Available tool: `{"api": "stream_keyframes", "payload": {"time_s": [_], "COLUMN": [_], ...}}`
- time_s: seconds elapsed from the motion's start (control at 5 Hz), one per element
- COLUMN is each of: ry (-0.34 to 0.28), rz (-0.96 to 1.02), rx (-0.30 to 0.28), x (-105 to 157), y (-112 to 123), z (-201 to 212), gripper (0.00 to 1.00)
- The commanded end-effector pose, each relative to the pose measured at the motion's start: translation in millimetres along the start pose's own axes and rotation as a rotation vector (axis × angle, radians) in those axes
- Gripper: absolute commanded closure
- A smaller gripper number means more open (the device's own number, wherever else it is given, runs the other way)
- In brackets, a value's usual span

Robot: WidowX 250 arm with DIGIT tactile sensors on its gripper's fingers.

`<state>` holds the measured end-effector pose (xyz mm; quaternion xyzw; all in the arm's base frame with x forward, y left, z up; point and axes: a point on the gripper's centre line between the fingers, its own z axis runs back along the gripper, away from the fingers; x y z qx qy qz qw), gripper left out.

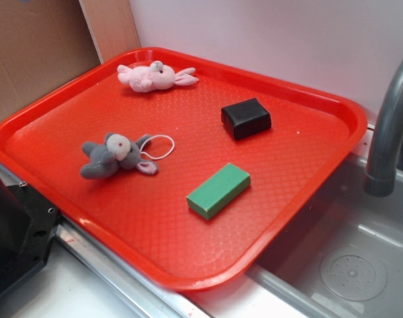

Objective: Grab the blue bottle.

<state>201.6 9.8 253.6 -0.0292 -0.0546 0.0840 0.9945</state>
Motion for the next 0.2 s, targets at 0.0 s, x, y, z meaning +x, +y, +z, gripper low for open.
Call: {"api": "stream_keyframes", "payload": {"time_s": [0.0], "ry": [-0.079], "rz": [0.016], "rx": [0.045], "x": [10.3], "y": [-4.1], "z": [28.5], "gripper": [1.0]}}
